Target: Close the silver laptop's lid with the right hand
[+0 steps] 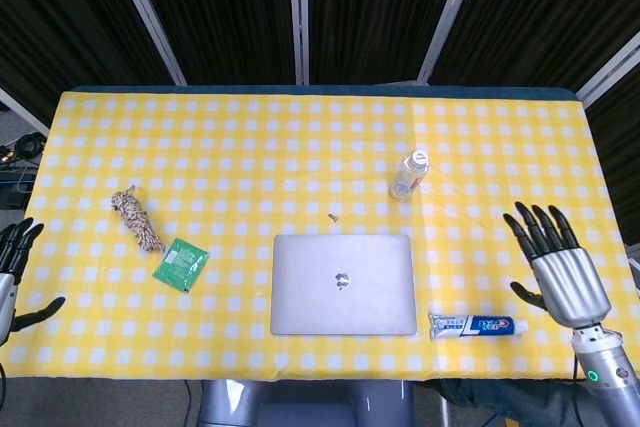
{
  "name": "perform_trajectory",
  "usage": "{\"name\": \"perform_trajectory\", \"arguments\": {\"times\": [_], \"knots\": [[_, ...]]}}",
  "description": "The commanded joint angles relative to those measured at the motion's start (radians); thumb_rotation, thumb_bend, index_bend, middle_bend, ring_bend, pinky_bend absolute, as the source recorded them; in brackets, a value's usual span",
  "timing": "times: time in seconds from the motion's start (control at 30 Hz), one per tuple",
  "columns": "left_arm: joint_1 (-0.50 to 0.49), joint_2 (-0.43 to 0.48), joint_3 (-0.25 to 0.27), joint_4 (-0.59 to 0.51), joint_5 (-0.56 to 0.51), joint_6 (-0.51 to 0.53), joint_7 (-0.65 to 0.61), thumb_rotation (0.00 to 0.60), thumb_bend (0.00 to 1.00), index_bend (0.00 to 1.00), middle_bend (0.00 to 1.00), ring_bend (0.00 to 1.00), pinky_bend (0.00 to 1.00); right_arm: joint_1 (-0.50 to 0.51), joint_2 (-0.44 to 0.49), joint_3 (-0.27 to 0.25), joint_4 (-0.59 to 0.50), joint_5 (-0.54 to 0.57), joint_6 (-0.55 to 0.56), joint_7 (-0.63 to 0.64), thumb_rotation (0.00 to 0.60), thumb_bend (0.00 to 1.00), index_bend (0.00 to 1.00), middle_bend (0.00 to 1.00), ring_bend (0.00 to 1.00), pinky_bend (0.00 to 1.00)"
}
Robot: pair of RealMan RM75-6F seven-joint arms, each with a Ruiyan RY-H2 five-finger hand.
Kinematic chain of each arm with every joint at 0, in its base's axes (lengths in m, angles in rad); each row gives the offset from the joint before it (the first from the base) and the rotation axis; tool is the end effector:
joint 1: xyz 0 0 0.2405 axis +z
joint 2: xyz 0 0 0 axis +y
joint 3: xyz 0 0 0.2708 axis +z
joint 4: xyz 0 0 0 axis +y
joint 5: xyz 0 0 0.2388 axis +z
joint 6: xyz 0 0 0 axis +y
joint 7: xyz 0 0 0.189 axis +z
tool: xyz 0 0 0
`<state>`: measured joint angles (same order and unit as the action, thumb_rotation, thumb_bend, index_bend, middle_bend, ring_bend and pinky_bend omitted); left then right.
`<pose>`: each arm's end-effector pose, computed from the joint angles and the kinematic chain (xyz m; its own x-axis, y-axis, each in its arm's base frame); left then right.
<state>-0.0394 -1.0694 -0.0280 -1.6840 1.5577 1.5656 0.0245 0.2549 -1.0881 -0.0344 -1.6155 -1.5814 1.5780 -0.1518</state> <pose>-0.3200 0.2084 0.1544 0.3997 -0.0381 0.9159 0.9158 -0.0256 -0.4008 -0.2851 -0.2610 0.1447 0.5444 0.1155 0.8308 -0.8010 -0.2222 0.5558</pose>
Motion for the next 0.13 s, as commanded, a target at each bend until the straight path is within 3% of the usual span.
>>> {"name": "perform_trajectory", "arguments": {"times": [0.03,0.13], "knots": [[0.005,0.0,0.006,-0.001,0.008,0.006,-0.006,0.6,0.0,0.0,0.0,0.0,0.0,-0.042,-0.024,0.004,0.012,0.025,0.031,0.022,0.6,0.0,0.0,0.0,0.0,0.0],[0.008,0.004,0.01,-0.005,0.017,0.011,-0.012,0.6,0.0,0.0,0.0,0.0,0.0,-0.073,-0.041,-0.002,0.04,0.031,0.042,0.048,0.6,0.0,0.0,0.0,0.0,0.0]]}}
